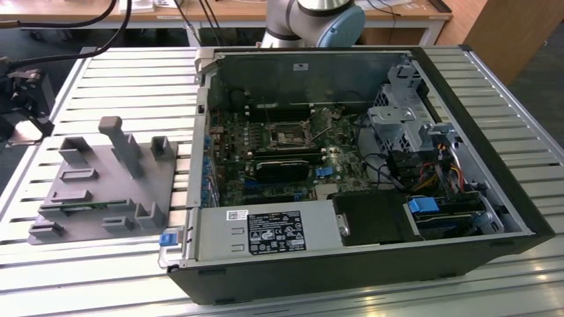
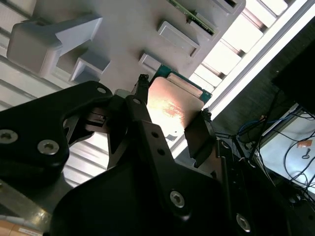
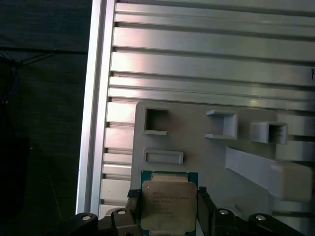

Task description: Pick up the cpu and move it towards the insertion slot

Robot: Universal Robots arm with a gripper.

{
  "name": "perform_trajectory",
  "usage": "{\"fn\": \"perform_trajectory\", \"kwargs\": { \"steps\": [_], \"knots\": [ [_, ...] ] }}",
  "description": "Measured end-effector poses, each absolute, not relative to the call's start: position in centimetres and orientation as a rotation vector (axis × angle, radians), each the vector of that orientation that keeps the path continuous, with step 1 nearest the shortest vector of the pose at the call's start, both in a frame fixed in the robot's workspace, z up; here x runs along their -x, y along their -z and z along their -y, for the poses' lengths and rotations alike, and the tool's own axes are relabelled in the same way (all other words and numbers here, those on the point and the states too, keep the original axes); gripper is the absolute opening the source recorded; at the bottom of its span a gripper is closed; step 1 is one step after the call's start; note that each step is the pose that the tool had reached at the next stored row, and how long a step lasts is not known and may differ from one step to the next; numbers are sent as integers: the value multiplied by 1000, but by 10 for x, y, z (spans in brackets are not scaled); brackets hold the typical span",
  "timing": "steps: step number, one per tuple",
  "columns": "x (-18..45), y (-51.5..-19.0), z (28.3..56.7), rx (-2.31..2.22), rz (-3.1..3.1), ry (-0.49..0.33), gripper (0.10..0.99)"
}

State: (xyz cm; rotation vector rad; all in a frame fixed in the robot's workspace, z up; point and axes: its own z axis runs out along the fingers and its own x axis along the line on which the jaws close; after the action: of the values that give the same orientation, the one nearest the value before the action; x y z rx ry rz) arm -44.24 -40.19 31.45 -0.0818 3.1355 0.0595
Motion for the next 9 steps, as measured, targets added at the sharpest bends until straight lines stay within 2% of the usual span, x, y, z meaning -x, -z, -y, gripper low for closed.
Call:
{"fn": "perform_trajectory", "kwargs": {
  "steps": [9],
  "knots": [
    [442, -320, 402, 82, -3136, -60, 545]
  ]
}}
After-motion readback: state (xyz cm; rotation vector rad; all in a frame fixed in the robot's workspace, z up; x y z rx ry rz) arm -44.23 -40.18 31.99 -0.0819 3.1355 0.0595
